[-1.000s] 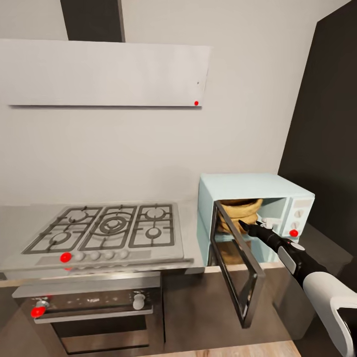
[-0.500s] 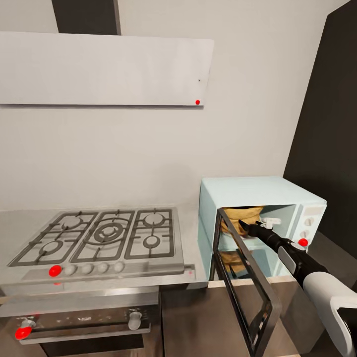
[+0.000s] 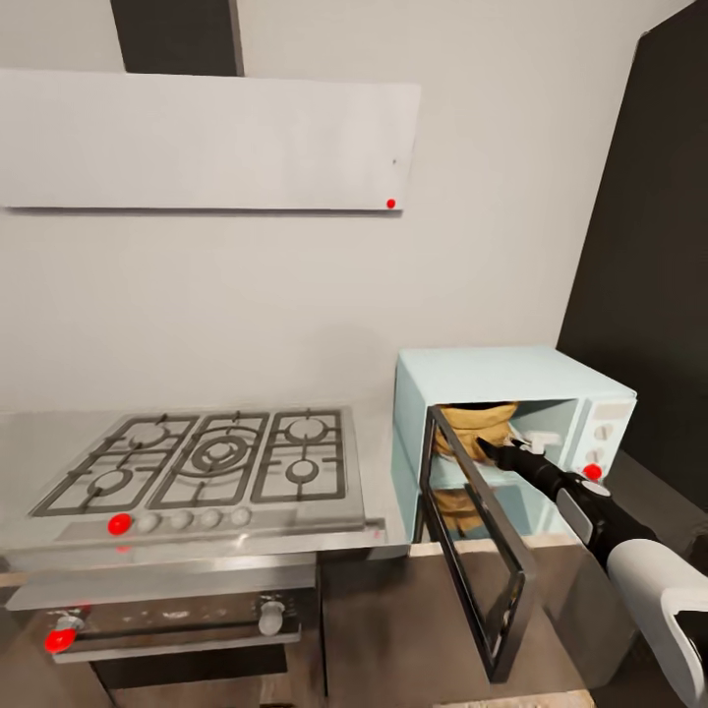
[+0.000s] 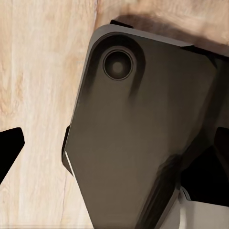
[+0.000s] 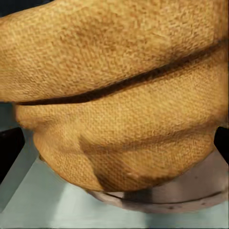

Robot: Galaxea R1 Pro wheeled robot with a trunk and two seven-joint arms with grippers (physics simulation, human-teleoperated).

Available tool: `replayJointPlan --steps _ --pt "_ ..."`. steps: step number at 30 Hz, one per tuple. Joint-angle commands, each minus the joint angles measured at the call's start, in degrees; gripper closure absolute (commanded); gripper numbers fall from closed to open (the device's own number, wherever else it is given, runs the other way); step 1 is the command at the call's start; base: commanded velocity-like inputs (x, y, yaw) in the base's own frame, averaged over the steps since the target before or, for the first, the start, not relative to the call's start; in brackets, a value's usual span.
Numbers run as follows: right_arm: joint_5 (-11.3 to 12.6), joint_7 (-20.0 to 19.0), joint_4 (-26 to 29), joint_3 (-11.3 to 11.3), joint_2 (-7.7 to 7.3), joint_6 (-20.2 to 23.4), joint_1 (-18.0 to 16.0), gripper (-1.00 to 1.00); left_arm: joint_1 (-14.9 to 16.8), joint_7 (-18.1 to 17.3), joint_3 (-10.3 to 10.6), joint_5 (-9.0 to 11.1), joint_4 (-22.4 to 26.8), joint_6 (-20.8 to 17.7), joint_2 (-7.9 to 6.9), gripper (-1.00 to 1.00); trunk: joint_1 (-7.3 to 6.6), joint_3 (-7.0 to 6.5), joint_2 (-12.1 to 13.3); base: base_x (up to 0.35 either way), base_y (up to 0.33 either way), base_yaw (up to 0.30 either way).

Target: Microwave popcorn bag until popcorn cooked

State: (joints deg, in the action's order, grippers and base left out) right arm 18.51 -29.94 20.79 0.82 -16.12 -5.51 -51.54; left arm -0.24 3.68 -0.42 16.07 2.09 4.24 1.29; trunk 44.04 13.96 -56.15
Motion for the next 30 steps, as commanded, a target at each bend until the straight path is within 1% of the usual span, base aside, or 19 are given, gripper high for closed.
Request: replayJointPlan --steps 1,18,21,25,26,27,28,30 --pt "0.3 -0.2 0.0 0.2 -0.08 0.0 0.0 -1.00 0.0 0.2 0.0 0.2 0.1 0.1 0.02 -1.00 -0.03 0.06 0.0 -0.335 0.000 0.000" --pt "0.3 -0.2 0.2 0.3 -0.31 0.4 0.0 -1.00 0.0 0.2 0.0 0.2 0.1 0.1 0.03 -1.00 -0.03 0.06 0.0 -0.344 0.000 0.000" --pt "0.3 -0.2 0.5 0.3 -0.32 1.5 0.0 -1.00 0.0 0.2 0.0 0.2 0.1 0.1 0.01 -1.00 -0.03 0.06 0.0 -0.345 0.000 0.000" --pt "0.1 -0.3 0.8 0.3 -0.39 1.8 0.0 -1.00 0.0 0.2 0.0 0.2 0.1 0.1 0.02 -1.00 -0.03 0.06 0.0 -0.345 0.000 0.000" --pt "0.1 -0.3 0.9 0.2 -0.53 2.9 0.0 -1.00 0.0 0.2 0.0 0.2 0.1 0.1 0.03 -1.00 -0.03 0.06 0.0 -0.345 0.000 0.000" --pt "0.3 -0.5 2.4 0.1 -2.34 5.7 0.0 -1.00 0.0 0.2 0.0 0.2 0.1 0.1 0.03 -1.00 -0.03 0.06 0.0 -0.345 0.000 0.000" --pt "0.6 -0.5 5.3 0.1 -4.11 9.6 0.0 -1.00 0.0 0.2 0.0 0.2 0.1 0.1 0.03 -1.00 -0.03 0.06 0.0 -0.344 0.000 0.000" --pt "0.7 -0.5 12.7 0.1 -7.02 20.1 0.0 -1.00 0.0 0.2 0.0 0.2 0.1 0.1 0.03 -1.00 -0.03 0.06 0.0 -0.345 0.000 0.000"
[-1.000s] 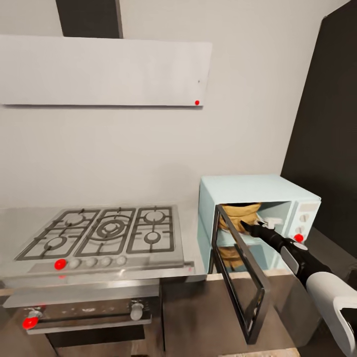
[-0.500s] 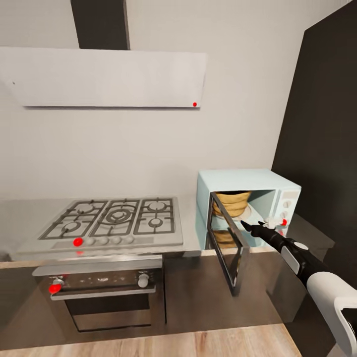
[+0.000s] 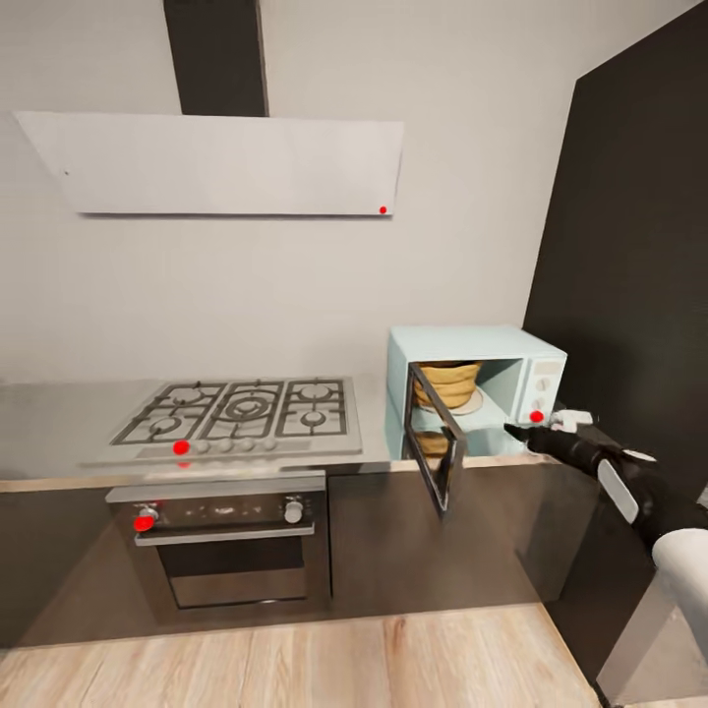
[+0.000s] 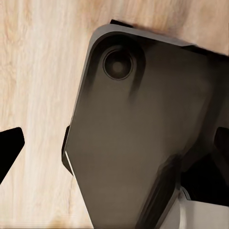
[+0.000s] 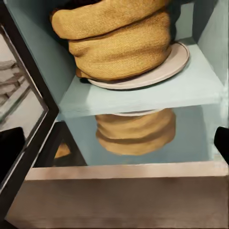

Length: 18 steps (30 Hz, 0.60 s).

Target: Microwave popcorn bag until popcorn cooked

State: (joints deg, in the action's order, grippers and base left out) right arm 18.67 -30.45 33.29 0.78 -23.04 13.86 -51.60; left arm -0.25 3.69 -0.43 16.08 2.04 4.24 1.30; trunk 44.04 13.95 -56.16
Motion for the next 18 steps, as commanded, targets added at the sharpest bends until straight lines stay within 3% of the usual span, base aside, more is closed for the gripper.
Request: replayJointPlan --steps 1,3,6,10,12,13,15,18 --pt "0.3 0.0 3.0 0.1 -1.21 6.1 0.0 -1.00 0.0 0.2 0.0 0.2 0.1 0.1 0.02 -1.00 -0.03 0.07 0.0 -0.345 0.000 0.000" --pt "0.1 0.1 4.3 0.1 -2.11 9.6 0.0 -1.00 0.0 0.2 0.0 0.2 0.1 0.1 0.02 -1.00 -0.03 0.07 0.0 -0.345 0.000 0.000" --pt "-2.3 0.0 3.8 0.2 -3.55 10.6 0.0 -1.00 0.0 0.2 0.0 0.2 0.1 0.1 0.02 -1.00 -0.03 0.07 0.0 -0.337 0.000 0.000" --pt "-9.7 0.1 -7.6 0.3 -3.18 9.4 0.0 -1.00 0.0 0.2 0.0 0.2 0.2 0.1 0.02 -1.00 -0.03 0.07 0.0 -0.096 0.000 0.000" --pt "-13.4 0.4 -16.2 0.4 -3.07 5.4 0.0 -1.00 0.0 0.2 0.0 0.2 0.2 0.1 0.02 -1.00 -0.03 0.07 0.0 -0.010 0.000 0.000" --pt "-14.9 0.5 -20.9 0.4 -2.70 3.2 0.0 -1.00 0.0 0.2 0.0 0.2 0.2 0.1 0.02 -1.00 -0.03 0.07 0.0 -0.003 0.000 0.000" --pt "-18.0 1.4 -30.0 0.4 -0.44 -1.5 0.0 -1.00 0.0 0.2 0.0 0.2 0.2 0.1 0.02 -1.00 -0.03 0.07 0.0 -0.001 0.000 0.000" --pt "-20.2 6.3 -34.4 0.4 2.50 -4.9 0.7 -1.00 0.0 0.2 0.0 0.2 0.2 0.1 0.02 -1.00 -0.03 0.07 0.0 0.000 0.000 0.000"
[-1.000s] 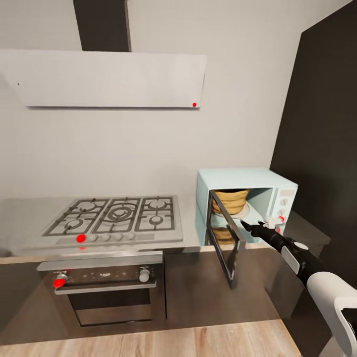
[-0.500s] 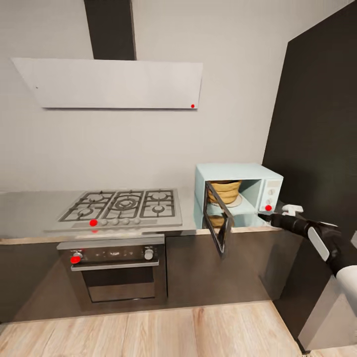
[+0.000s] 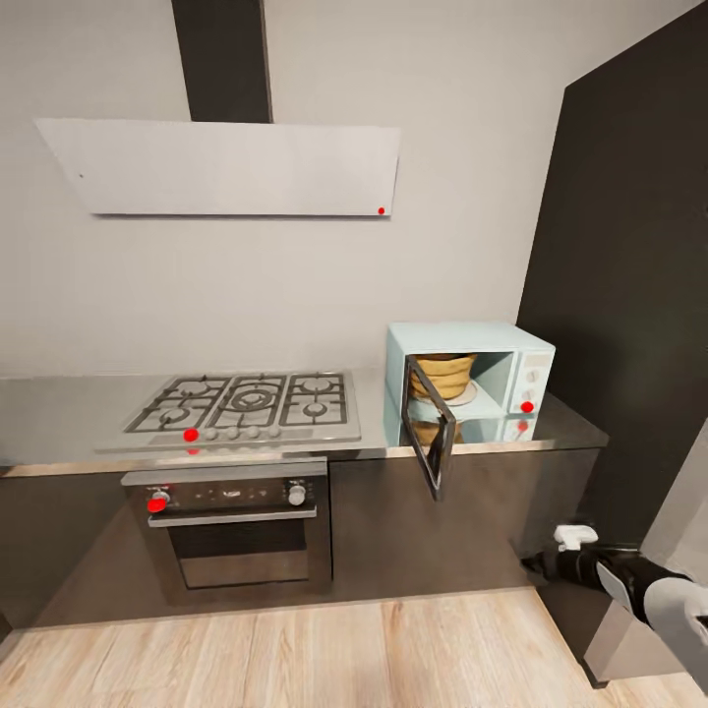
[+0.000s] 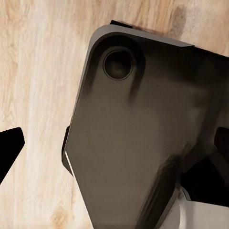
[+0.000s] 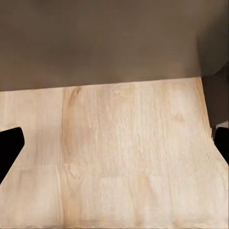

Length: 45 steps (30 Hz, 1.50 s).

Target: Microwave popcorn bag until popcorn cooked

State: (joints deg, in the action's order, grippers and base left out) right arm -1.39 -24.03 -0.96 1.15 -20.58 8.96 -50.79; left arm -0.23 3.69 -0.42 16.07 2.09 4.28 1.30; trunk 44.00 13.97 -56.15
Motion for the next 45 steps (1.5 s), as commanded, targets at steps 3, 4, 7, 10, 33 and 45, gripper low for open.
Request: replayJointPlan --steps 3,4,7,10,33,45 --pt "-0.6 5.7 -0.9 0.0 3.27 -0.8 4.5 -1.00 0.0 0.2 0.0 0.2 0.1 0.1 0.01 -1.00 0.01 0.06 -0.1 0.000 0.000 0.000" --pt "-0.6 6.6 -0.9 0.0 4.07 -1.0 7.0 -1.00 0.0 0.2 0.0 0.2 0.1 0.1 -0.03 -1.00 0.01 0.06 -0.1 0.000 0.000 0.000" --pt "-0.8 7.5 -1.0 0.1 6.05 -1.3 11.7 -1.00 0.0 0.2 0.0 0.2 0.1 0.1 -0.04 -1.00 0.01 0.06 -0.1 0.000 0.000 0.000" --pt "-0.8 8.1 -1.0 0.1 6.97 -2.7 16.1 -1.00 0.0 0.2 0.0 0.2 0.1 0.1 -0.01 -1.00 0.01 0.06 -0.1 0.000 0.000 0.000" --pt "-0.4 12.6 -1.0 -0.1 11.41 -4.3 34.9 -1.00 0.0 0.4 0.2 1.4 0.2 -0.5 -0.05 -1.00 0.01 0.06 -0.1 0.044 -0.137 0.000" --pt "-0.6 12.5 -1.0 0.0 11.07 -4.6 35.2 -1.00 0.0 0.4 0.3 0.5 22.7 -11.4 -2.69 -1.00 0.01 0.06 -0.1 0.079 -0.071 0.000"
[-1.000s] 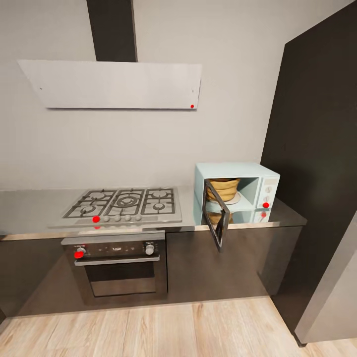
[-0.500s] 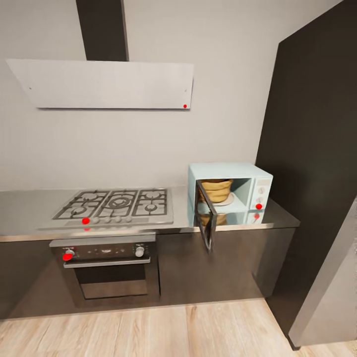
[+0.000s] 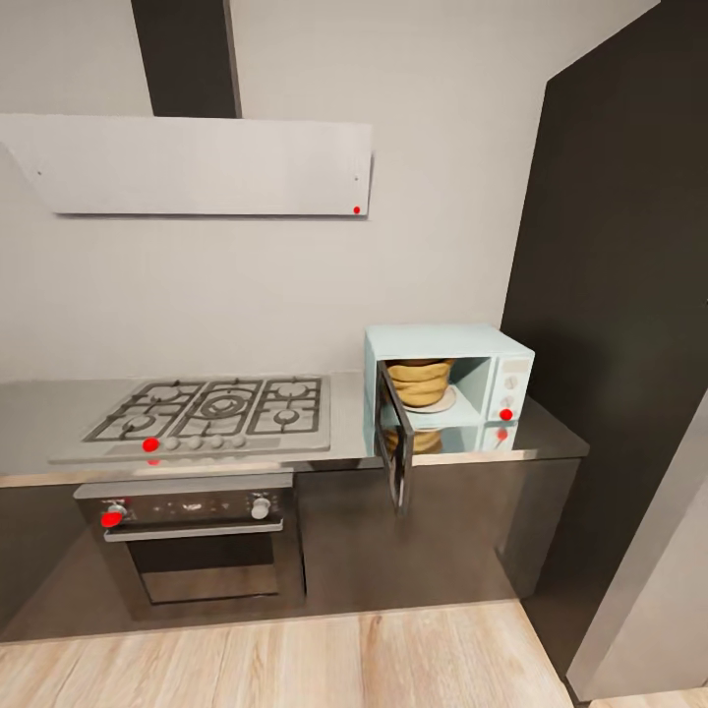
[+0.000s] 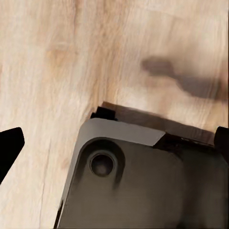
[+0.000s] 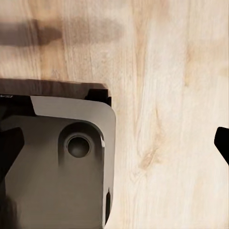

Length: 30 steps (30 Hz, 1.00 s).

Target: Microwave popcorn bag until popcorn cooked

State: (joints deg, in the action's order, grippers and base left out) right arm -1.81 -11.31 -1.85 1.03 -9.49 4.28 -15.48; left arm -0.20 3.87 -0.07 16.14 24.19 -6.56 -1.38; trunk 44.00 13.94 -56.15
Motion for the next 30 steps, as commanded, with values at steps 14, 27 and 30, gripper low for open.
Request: replayJointPlan --steps 14,27,30 --pt "0.0 -0.2 -0.1 0.0 0.08 0.1 -0.1 -1.00 16.2 0.0 0.6 -0.2 51.2 -40.3 -1.28 -1.00 0.01 0.08 -0.1 0.000 0.000 0.000" --pt "0.0 -0.2 -0.1 0.1 0.17 0.1 -0.1 -1.00 29.4 2.5 18.9 -1.5 59.6 -46.3 6.16 -1.00 0.01 0.08 -0.1 0.000 0.000 0.000" --pt "-0.1 -0.2 -0.1 0.1 0.26 0.1 0.0 -1.00 29.4 10.6 20.3 -3.6 59.5 -46.6 8.44 -1.00 0.01 0.08 -0.1 0.170 0.000 0.000"
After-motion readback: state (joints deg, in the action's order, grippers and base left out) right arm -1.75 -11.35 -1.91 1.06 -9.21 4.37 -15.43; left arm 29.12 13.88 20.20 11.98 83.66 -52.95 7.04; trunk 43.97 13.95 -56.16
